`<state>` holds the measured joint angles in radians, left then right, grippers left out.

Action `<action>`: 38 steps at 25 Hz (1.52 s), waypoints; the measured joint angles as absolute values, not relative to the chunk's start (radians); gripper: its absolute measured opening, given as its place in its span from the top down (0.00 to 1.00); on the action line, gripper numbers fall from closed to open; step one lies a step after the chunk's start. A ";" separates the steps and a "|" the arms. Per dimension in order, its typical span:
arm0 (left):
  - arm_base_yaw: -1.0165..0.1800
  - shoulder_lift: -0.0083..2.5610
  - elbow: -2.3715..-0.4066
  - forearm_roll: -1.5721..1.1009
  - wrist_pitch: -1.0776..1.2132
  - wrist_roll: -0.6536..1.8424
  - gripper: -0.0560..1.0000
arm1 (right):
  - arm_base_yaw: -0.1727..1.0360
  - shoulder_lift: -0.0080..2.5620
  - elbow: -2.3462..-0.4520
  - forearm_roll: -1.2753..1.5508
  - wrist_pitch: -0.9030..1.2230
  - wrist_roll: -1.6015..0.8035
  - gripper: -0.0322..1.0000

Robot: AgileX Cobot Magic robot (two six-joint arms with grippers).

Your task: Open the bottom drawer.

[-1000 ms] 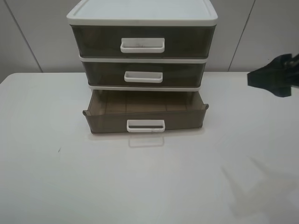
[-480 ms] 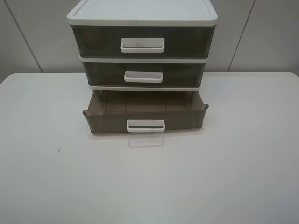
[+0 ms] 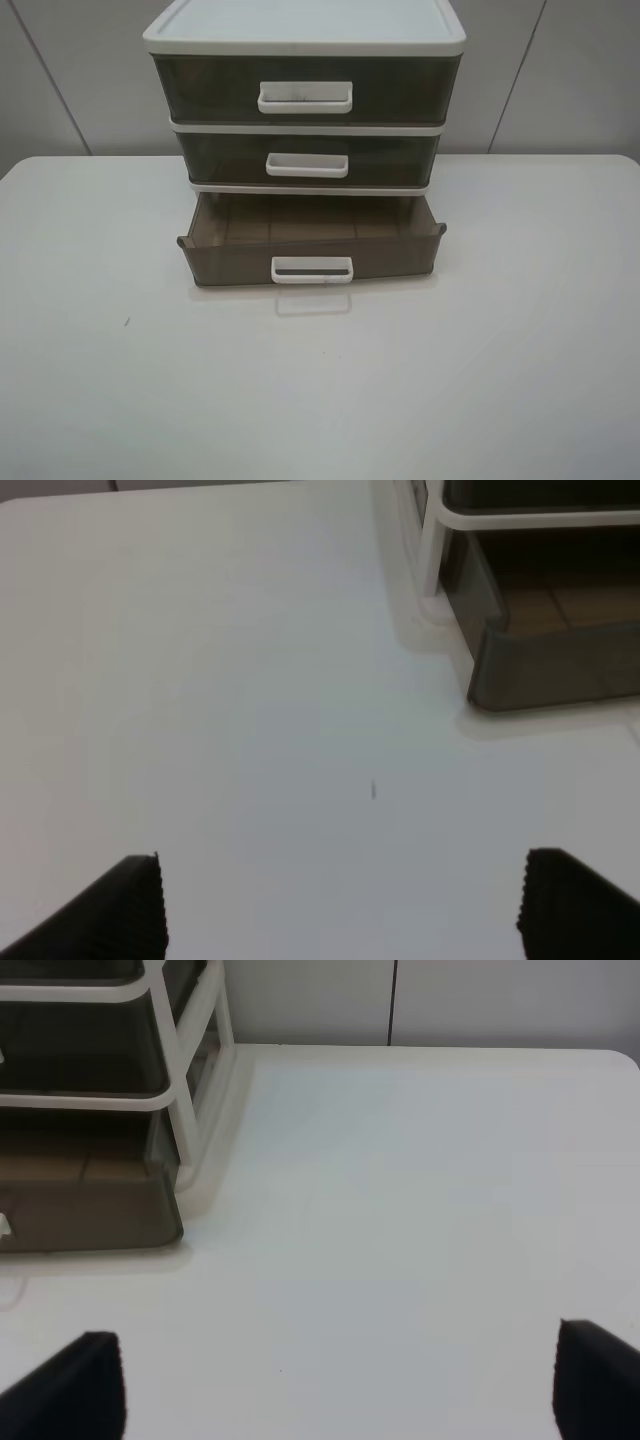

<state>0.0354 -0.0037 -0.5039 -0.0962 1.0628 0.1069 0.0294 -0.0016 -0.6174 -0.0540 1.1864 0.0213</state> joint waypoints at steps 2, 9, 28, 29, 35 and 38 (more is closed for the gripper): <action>0.035 -0.004 -0.504 -0.096 1.063 0.107 0.27 | 0.029 -0.002 -0.603 -0.054 1.148 0.021 0.25; 0.035 -0.004 -0.504 -0.096 1.063 0.107 0.27 | 0.029 -0.002 -0.520 -0.034 1.070 0.021 0.25; 0.035 -0.004 -0.504 -0.096 1.063 0.107 0.27 | -0.039 -0.002 -0.520 0.000 1.063 -0.028 0.25; 0.035 -0.004 -0.504 -0.096 1.063 0.107 0.27 | -0.039 -0.002 -0.520 0.000 1.063 -0.028 0.25; 0.035 -0.004 -0.504 -0.096 1.063 0.107 0.27 | -0.039 -0.002 -0.520 0.000 1.063 -0.029 0.25; 0.035 -0.004 -0.504 -0.096 1.063 0.107 0.27 | -0.039 -0.002 -0.520 0.000 1.063 -0.029 0.25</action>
<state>0.0354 -0.0037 -0.5039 -0.0962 1.0628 0.1069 -0.0386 -0.0016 -0.5195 0.0000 1.0629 -0.0290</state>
